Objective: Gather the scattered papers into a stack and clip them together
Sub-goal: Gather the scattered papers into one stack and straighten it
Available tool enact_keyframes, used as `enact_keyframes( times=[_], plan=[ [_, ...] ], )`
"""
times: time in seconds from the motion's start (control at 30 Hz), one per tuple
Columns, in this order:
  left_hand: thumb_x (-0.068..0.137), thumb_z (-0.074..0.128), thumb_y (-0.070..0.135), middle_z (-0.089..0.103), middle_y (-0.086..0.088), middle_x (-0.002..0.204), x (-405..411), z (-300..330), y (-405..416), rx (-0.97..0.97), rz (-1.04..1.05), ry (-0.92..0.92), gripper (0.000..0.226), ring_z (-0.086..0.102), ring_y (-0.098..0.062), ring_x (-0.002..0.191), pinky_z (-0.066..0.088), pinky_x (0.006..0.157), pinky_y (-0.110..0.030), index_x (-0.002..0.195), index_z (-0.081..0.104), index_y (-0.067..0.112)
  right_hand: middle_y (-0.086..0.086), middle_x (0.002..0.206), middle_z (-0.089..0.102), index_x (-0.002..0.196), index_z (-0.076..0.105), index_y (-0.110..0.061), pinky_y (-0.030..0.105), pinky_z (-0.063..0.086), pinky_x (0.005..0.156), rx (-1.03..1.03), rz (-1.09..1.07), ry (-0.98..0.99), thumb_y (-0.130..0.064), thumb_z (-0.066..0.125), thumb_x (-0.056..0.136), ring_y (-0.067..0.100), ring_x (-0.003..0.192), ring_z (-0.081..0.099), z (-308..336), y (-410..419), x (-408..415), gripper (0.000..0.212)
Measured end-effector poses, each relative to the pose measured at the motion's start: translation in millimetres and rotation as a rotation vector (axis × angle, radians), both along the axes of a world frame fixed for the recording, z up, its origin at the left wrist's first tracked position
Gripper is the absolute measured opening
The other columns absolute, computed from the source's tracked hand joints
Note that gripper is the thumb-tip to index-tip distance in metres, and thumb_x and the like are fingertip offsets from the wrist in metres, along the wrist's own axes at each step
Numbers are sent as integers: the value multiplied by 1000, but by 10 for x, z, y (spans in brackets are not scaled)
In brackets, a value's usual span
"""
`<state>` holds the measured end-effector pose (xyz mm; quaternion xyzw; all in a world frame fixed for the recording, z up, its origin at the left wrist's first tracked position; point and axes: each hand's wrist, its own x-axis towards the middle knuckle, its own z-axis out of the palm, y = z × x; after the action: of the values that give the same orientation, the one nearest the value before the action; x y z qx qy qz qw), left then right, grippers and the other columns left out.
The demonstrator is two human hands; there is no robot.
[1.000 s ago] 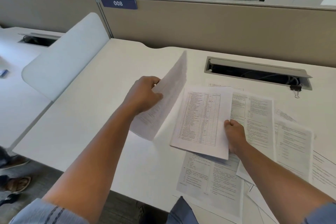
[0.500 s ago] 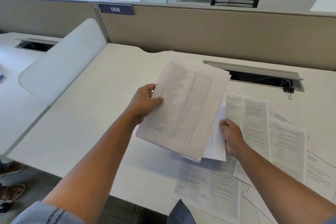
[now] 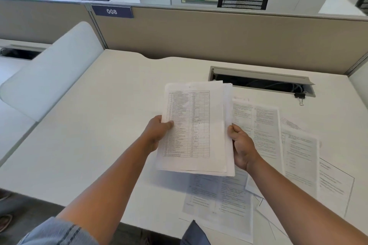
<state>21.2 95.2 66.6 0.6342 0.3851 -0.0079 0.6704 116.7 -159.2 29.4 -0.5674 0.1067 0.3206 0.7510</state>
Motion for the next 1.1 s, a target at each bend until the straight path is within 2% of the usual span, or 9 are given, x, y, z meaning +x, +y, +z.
enact_keyframes(
  times=[0.2, 0.3, 0.37, 0.47, 0.6, 0.7, 0.83, 0.97, 1.1],
  plan=[
    [106, 55, 23, 70, -7, 120, 28, -110, -105, -63, -11, 6, 27, 71, -27, 104, 60, 84, -45, 131, 52, 12, 23, 135, 64, 131, 58, -1, 64, 46, 106, 65, 64, -9, -25, 62, 94, 44, 125, 59, 56, -1, -56, 45],
    [105, 57, 20, 73, -8, 118, 35, -140, -126, -77, -1, -9, 24, 72, -27, 103, 61, 86, -45, 127, 57, 10, 20, 125, 71, 125, 62, 0, 58, 53, 101, 59, 65, -6, -25, 53, 104, 41, 114, 64, 75, 5, -66, 33],
    [104, 59, 17, 75, -8, 117, 38, -140, -130, -57, -17, -23, 22, 74, -28, 102, 62, 83, -44, 125, 61, 9, 14, 116, 75, 117, 68, -8, 51, 58, 93, 70, 54, 0, -34, 48, 107, 35, 109, 69, 95, 1, -66, 34],
    [103, 60, 16, 75, -7, 117, 37, -134, -138, 7, -36, -53, 22, 74, -28, 103, 61, 88, -48, 125, 62, 11, 14, 123, 74, 129, 68, -15, 51, 54, 98, 85, 91, 19, -55, 38, 105, 33, 115, 70, 137, -11, -67, 55],
    [102, 61, 18, 74, -7, 120, 53, -93, -163, 58, -48, -115, 23, 73, -26, 105, 60, 92, -49, 125, 62, 12, 6, 120, 75, 120, 66, -19, 39, 59, 85, -81, 107, -188, -18, 57, 104, 28, 113, 71, 212, 35, -59, 19],
    [102, 61, 23, 72, -2, 111, 66, 40, -261, 163, 28, -220, 16, 72, -21, 97, 62, 79, -37, 115, 61, 14, 0, 113, 76, 115, 66, -21, 31, 60, 77, -135, 77, -298, -8, 58, 102, 23, 105, 73, 326, 91, -33, 20],
    [104, 56, 16, 63, 3, 88, 72, 305, -403, 279, 244, -532, 12, 63, -7, 76, 56, 64, -23, 93, 55, 17, -7, 102, 78, 107, 70, -24, 25, 61, 71, -109, 40, -437, -6, 61, 100, 14, 95, 75, 600, 148, 39, 21],
    [107, 40, 16, 56, 4, 79, 63, 304, -474, 219, 272, -616, 25, 55, -6, 71, 47, 60, -21, 87, 53, 12, -2, 99, 76, 102, 72, -19, 30, 60, 71, -137, 64, -460, -1, 65, 94, 19, 96, 72, 579, 143, 37, 22],
    [113, 23, 32, 69, 7, 81, 2, 118, -557, 148, 255, -492, 51, 66, -6, 74, 53, 65, -23, 89, 63, 13, 12, 105, 75, 106, 71, -9, 54, 60, 90, -236, 127, -377, 7, 61, 88, 37, 105, 70, 357, 155, -81, 26]
  ],
)
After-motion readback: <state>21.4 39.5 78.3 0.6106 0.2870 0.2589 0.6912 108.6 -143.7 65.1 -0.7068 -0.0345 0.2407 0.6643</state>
